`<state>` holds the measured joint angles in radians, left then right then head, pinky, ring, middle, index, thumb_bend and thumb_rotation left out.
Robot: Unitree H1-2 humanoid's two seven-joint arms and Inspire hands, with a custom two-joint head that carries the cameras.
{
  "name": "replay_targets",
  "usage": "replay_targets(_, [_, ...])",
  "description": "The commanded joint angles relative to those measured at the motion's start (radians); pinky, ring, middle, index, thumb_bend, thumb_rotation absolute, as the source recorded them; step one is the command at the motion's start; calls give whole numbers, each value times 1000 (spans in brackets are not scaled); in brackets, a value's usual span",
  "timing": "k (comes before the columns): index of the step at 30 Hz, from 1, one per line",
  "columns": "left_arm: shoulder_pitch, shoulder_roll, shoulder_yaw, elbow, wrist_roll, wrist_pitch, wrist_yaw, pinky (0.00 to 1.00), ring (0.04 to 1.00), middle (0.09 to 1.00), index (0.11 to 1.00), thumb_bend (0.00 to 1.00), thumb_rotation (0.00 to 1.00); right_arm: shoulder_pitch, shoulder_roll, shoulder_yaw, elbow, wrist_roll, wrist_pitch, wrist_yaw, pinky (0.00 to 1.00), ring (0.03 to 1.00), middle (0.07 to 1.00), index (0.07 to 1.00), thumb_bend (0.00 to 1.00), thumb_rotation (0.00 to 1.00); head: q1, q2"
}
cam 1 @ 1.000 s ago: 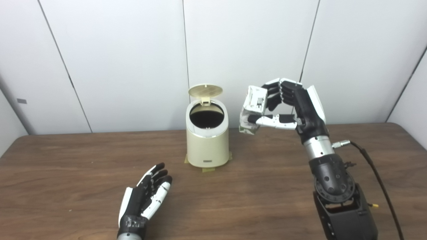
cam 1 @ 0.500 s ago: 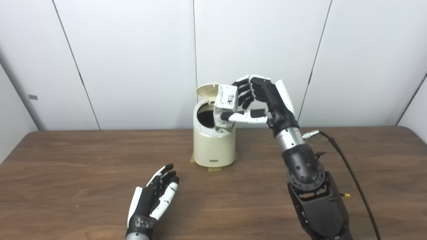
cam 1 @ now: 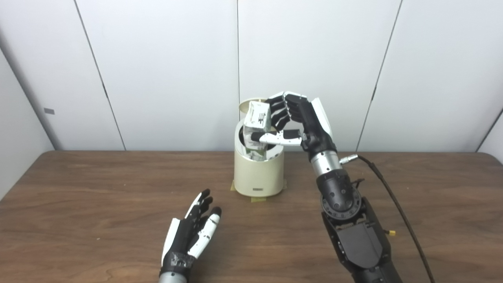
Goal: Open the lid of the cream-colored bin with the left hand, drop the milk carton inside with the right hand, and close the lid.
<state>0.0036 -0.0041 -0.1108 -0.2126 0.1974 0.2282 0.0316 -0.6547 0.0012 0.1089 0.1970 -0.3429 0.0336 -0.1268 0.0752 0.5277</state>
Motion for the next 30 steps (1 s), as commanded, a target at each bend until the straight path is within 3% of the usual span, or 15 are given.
replay_targets(1, [-20,-9,-6,-22,10,-21,3,975,964,941,965,414,693,-96,6,-16,-7,-1,-69,-45,331,412,502,514,499,0,5,-2])
replay_targets(19, [0,-35,-13,-58,12,-8,4,968,950,922,944,444,622,-131,0,-22,78,-1,-81,-96,315,418,504,515,497,0,15,18])
replay_targets(30, [6,-32,-18,-67,13,30,-8,970,965,946,912,448,688,-127,4,-19,126,-18,-150,-152,315,412,492,516,498,0,14,20])
